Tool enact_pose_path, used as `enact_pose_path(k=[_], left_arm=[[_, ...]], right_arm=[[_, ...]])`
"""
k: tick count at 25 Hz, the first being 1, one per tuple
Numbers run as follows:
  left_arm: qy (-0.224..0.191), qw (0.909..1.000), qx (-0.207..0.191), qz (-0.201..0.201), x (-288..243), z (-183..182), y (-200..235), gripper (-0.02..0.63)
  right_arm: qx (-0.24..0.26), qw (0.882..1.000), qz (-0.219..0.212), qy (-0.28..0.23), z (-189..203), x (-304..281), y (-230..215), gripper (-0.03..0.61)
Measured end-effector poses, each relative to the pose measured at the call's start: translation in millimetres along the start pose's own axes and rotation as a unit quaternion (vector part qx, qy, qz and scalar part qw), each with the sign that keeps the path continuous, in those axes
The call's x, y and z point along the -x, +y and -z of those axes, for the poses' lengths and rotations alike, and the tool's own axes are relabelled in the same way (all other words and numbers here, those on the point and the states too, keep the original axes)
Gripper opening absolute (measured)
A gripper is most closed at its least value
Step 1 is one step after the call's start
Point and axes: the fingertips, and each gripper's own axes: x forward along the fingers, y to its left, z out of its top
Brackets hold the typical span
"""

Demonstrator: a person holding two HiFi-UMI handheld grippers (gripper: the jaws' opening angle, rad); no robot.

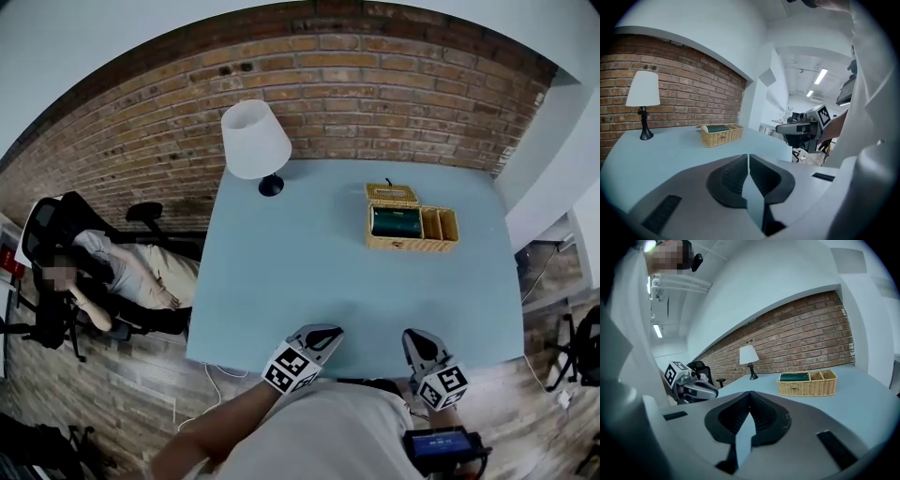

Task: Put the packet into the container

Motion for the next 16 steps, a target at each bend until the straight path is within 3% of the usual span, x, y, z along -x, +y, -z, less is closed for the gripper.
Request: enact_pose_path(k=[16], left_arm=[[-0.005,0.9998,-0.005,0.019,-6.9,-10.4,6.7,0.021]], right_arm=[[0.009,1.0,0.01,-0.009,-13.8,-10.8,1.3,0.012]])
